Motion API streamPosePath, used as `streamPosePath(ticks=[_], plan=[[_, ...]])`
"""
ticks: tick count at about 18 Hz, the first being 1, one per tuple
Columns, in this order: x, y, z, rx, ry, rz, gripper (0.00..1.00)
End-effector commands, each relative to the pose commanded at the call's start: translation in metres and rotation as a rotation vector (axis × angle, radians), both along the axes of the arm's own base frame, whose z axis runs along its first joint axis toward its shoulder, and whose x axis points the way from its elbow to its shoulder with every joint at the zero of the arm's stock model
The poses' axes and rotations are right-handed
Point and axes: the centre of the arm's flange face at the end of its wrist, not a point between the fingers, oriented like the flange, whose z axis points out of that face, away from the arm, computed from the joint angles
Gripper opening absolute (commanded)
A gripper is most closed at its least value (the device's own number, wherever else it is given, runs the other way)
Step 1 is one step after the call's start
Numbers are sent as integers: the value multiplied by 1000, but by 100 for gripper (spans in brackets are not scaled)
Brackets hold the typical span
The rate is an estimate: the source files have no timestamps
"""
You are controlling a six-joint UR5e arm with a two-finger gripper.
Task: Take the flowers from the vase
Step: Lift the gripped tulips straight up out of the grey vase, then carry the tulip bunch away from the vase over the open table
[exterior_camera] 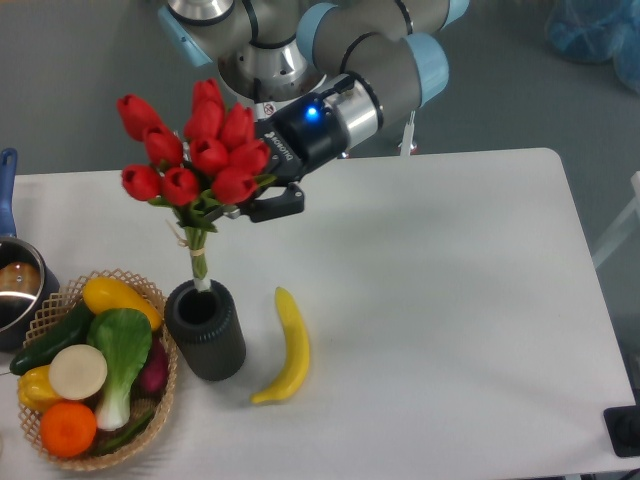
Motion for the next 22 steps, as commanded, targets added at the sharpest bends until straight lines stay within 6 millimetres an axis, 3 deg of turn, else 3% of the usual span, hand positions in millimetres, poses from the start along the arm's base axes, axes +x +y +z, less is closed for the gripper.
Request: streamPosePath(ticks=[4,7,10,12,16,22], plan=[[-33,-24,4,-10,16,75,47],[-54,-26,-16,-34,14,100,47],[-79,-37,-15,-49,32,141,47],[-97,-45,-25,-55,19,166,47],[-113,-51,-40,-55,21,183,47],[-126,-69,-41,-58,5,221,47]])
